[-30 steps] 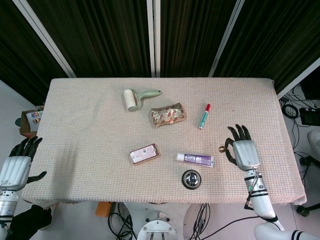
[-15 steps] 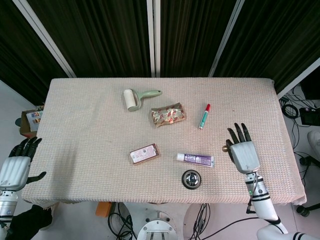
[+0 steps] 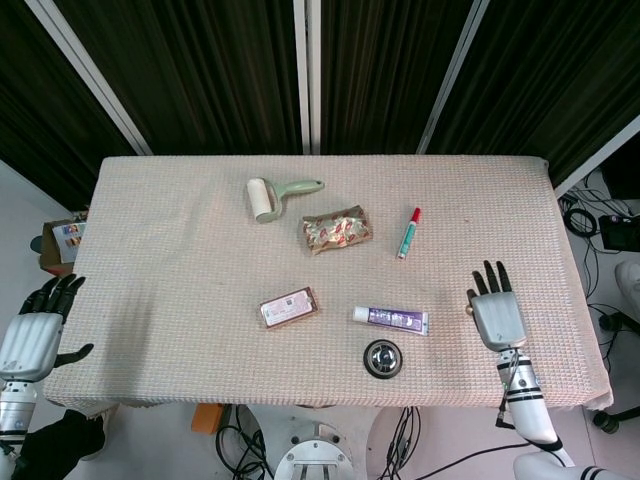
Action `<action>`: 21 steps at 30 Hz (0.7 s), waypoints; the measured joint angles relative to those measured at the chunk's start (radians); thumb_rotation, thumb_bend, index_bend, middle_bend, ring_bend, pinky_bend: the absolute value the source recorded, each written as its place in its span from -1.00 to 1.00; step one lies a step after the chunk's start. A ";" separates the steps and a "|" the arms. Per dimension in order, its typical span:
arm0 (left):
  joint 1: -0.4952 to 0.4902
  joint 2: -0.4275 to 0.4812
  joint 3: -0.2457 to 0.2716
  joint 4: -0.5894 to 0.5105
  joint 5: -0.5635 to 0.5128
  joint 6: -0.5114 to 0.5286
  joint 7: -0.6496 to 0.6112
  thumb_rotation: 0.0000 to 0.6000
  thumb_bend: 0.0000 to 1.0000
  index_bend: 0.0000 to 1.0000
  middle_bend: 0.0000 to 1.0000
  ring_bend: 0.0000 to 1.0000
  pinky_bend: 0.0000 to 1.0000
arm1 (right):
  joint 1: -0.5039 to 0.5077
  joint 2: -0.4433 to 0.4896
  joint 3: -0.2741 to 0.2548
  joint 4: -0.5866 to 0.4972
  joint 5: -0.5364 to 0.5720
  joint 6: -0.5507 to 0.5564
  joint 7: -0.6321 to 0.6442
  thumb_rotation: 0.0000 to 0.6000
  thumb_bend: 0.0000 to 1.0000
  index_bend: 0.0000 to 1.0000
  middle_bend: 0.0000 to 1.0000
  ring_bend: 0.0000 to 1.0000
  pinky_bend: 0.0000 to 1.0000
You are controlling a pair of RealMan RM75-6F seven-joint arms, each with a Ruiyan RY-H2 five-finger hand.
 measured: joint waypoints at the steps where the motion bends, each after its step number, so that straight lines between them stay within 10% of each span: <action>1: 0.000 0.001 0.000 0.000 0.002 0.001 0.000 1.00 -0.77 -0.83 -0.85 -0.88 -0.66 | 0.000 -0.009 -0.001 0.015 0.003 -0.005 0.003 1.00 -0.22 0.76 -0.62 -1.00 -1.00; 10: 0.001 0.001 0.000 0.000 0.002 0.004 -0.001 1.00 -0.78 -0.83 -0.85 -0.88 -0.66 | 0.008 -0.051 -0.002 0.080 0.020 -0.052 0.040 1.00 -0.28 0.67 -0.67 -1.00 -1.00; 21: 0.003 0.007 -0.001 -0.008 0.004 0.008 0.000 1.00 -0.77 -0.83 -0.85 -0.88 -0.66 | 0.009 -0.014 -0.011 0.057 0.007 -0.070 0.081 1.00 -0.60 -0.89 -0.92 -1.00 -1.00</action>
